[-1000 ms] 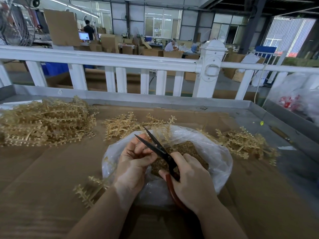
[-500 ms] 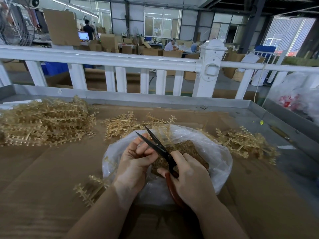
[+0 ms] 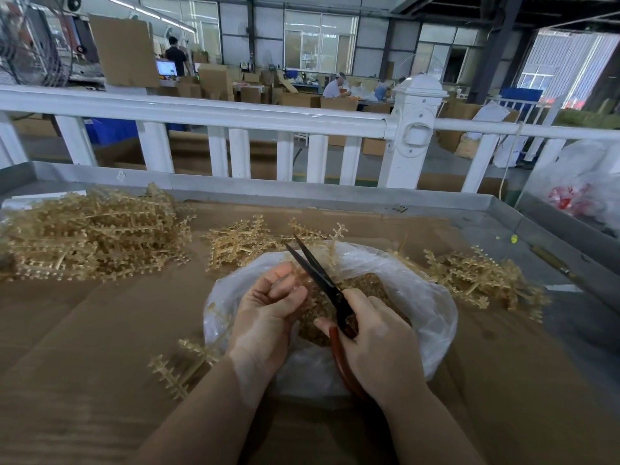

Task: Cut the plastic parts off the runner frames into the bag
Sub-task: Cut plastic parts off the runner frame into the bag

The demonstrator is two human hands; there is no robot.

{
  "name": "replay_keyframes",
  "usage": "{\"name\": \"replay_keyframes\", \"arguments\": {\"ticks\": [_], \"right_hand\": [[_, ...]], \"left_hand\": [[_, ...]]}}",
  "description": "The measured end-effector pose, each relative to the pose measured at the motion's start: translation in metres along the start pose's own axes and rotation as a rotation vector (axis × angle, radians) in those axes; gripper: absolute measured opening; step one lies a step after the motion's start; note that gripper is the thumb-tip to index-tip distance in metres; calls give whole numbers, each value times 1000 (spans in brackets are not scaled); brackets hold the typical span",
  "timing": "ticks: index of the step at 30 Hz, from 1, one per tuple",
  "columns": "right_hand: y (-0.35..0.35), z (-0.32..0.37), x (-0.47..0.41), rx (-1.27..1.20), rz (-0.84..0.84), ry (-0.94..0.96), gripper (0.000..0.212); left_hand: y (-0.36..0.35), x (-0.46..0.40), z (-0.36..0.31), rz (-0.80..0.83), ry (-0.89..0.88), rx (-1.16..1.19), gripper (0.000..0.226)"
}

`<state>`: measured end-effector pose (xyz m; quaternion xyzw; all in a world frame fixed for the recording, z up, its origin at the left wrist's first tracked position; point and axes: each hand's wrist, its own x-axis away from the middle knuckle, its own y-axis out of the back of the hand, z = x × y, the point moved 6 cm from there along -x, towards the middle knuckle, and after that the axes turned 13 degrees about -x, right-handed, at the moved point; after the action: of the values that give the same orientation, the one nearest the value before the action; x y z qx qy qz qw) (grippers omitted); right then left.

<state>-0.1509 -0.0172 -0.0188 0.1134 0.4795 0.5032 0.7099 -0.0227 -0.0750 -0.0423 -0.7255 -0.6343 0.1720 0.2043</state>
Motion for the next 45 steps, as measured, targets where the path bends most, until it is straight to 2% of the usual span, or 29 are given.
{"name": "replay_keyframes", "arguments": {"ticks": [10, 28, 36, 45], "right_hand": [[6, -3, 0, -39, -62, -49, 38], [5, -2, 1, -23, -44, -40, 34], [3, -2, 2, -6, -33, -32, 32], [-1, 1, 4, 58, 38, -5, 40]], "left_hand": [[4, -3, 0, -45, -10, 83, 38], [2, -3, -1, 62, -89, 31, 36], [2, 0, -1, 2, -10, 67, 20], [5, -1, 0, -97, 41, -22, 18]]}}
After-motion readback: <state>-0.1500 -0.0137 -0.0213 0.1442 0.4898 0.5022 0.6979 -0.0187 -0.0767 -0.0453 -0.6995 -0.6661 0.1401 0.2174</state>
